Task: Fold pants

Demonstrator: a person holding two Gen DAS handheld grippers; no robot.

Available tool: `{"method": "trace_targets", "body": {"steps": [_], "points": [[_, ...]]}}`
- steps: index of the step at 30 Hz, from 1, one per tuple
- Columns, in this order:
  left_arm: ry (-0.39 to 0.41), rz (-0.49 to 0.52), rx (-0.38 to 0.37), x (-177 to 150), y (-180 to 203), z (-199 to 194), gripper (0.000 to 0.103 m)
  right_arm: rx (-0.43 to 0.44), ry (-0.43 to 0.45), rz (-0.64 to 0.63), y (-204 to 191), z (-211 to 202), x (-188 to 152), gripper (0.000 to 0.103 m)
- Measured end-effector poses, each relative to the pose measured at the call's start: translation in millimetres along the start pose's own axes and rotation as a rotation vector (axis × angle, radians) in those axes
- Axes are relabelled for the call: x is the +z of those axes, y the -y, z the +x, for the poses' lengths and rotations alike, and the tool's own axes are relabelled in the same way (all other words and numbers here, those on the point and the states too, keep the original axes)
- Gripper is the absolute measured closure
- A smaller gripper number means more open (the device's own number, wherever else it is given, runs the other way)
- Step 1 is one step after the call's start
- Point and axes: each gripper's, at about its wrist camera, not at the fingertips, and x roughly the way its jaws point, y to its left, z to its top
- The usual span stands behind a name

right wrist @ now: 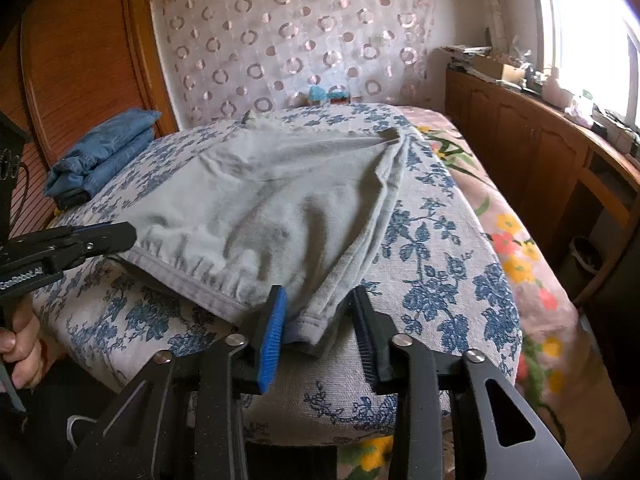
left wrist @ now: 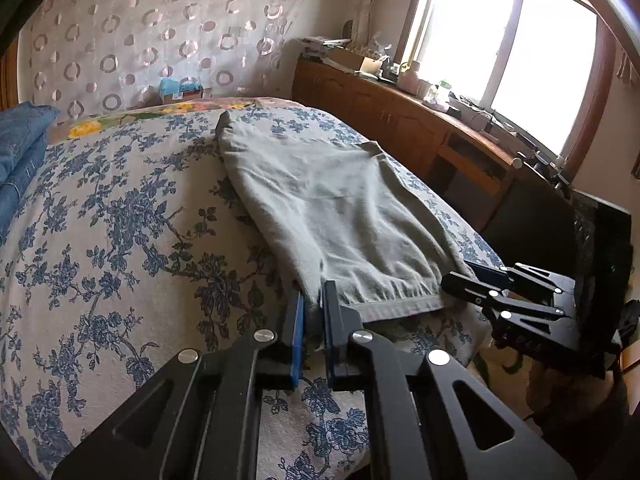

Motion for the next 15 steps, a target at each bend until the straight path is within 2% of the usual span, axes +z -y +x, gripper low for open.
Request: {"method": "trace_targets", "body": {"steps": [5, 8, 10, 15], "points": [[-0.033, -0.010, 0.007, -4.2, -3.8, 10.1, 0.094, 0.012, -0.023, -0.024, -6.5, 6.5, 7.5, 0.085], [-0.054, -0.027, 0.012, -7.5, -8.0, 16.5, 0.090, 0.031, -0.028, -0.019, -5.1, 10.1, 10.6, 0.091], [-0.054, -0.043, 0.011, -7.9, -10.9, 17.3, 0.084, 0.034, -0.025, -0.014, -3.4, 11.4, 11.3, 0.093], [-0.049, -0.037, 0.012, -8.3, -9.4, 17.6, 0.078, 0.045, -0.009, 0.009, -0.2, 12.7, 8.2, 0.094]]}}
